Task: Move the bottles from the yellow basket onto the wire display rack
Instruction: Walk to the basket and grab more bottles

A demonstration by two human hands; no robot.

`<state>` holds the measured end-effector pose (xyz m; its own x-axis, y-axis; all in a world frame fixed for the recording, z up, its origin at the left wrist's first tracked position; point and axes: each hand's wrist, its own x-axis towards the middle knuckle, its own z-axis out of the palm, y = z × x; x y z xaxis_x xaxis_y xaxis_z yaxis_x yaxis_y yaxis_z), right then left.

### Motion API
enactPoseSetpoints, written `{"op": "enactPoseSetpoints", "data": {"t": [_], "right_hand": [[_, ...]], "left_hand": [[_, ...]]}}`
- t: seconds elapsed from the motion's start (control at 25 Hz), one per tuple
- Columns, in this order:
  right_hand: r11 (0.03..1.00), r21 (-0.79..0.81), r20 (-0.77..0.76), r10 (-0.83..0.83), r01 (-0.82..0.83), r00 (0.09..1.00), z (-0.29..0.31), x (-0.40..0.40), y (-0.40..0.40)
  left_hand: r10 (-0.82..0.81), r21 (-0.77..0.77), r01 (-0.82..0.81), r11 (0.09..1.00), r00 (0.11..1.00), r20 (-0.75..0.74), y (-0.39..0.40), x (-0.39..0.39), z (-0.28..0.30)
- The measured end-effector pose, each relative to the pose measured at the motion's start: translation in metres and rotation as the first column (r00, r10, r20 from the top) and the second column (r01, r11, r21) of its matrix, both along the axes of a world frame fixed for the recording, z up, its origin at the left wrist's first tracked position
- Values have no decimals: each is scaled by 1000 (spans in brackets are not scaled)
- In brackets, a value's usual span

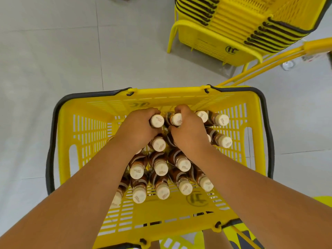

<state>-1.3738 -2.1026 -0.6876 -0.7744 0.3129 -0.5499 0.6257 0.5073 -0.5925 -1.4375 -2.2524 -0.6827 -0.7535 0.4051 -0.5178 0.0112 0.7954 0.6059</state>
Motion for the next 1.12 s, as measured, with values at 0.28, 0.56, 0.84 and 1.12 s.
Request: {"op": "enactPoseSetpoints", "data": {"t": [0.28, 0.56, 0.84, 1.12], "right_hand": [[999, -11, -135, -32, 31, 990, 27, 10, 7], [985, -128, -277, -145, 113, 950, 104, 20, 20], [975, -178, -378, -193, 133, 906, 207, 31, 28], [955, -231, -465, -276, 185, 841, 371, 44, 42]], "left_hand": [[104, 42, -101, 994, 992, -72, -4, 9, 21], [349, 182, -332, 926, 935, -70, -12, 25, 88], [408, 317, -376, 871, 912, -37, -11, 25, 190], [388, 408, -323, 854, 917, -87, -12, 15, 361]]}}
